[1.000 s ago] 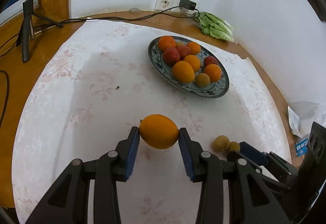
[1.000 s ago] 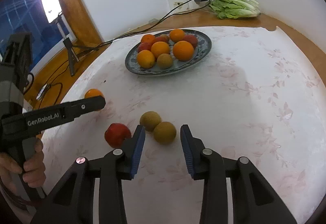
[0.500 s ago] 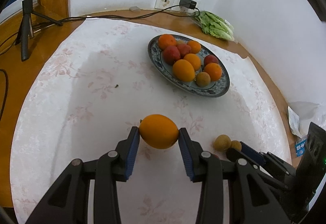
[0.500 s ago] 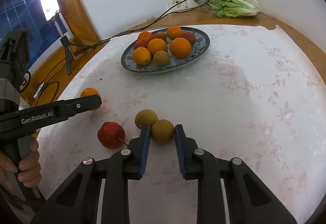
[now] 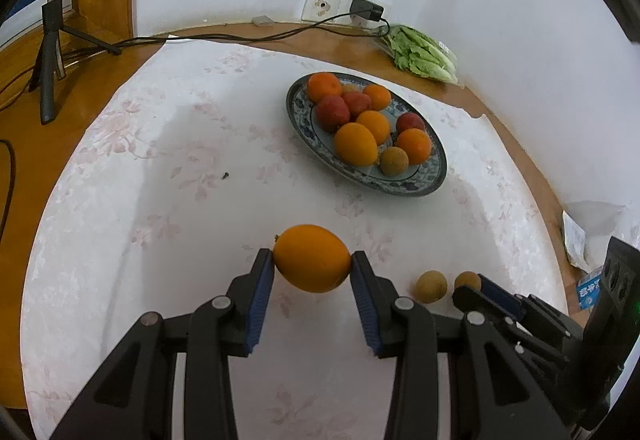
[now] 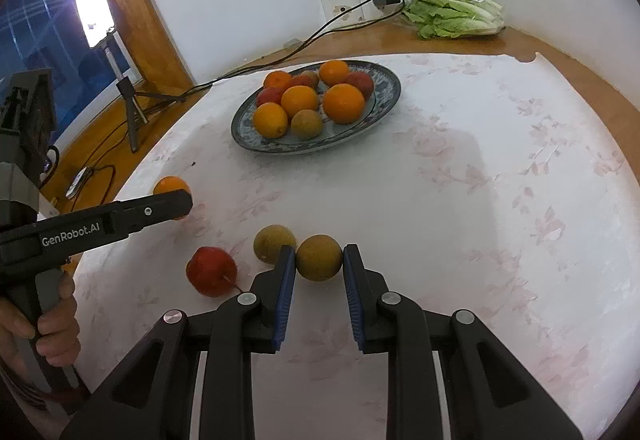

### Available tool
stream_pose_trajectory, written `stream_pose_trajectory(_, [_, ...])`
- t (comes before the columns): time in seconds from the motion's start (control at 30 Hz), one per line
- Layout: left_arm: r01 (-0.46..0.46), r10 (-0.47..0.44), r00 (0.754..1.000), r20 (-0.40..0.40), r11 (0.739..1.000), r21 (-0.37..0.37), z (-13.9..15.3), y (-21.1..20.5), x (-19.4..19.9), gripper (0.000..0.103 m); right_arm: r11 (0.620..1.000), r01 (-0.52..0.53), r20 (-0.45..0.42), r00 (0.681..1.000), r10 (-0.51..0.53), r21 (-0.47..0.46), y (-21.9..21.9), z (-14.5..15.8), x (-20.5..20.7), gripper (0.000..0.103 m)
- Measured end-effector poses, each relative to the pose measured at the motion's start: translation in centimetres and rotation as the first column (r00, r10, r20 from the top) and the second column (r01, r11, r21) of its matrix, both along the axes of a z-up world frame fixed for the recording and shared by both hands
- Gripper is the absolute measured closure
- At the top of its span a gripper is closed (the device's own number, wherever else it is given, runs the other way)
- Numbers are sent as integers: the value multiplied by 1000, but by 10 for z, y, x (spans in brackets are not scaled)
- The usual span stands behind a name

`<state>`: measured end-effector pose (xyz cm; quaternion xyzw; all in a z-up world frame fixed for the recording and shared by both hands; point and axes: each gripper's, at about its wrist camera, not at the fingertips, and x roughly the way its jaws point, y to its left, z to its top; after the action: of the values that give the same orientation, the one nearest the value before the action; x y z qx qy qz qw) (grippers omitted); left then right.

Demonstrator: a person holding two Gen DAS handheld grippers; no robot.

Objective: Organize fruits
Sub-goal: 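Lift the orange with the left gripper while the right gripper grasps a yellow-green pear, then carry the orange with the left gripper while the right gripper carries the pear onto the plate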

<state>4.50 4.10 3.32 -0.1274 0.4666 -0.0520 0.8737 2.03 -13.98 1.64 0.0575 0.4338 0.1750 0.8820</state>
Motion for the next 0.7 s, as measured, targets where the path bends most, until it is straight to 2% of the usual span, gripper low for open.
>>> stream_pose_trajectory(0.3, [12, -12, 1000, 25, 1000, 15, 12, -1, 14, 62, 1000, -6, 37, 999, 6, -8, -5, 16, 16, 77])
stream_pose_trajectory(0.7, [39, -42, 998, 49, 998, 54, 22, -6, 48, 62, 1000, 4, 42, 999, -3, -17, -11, 27, 41, 77])
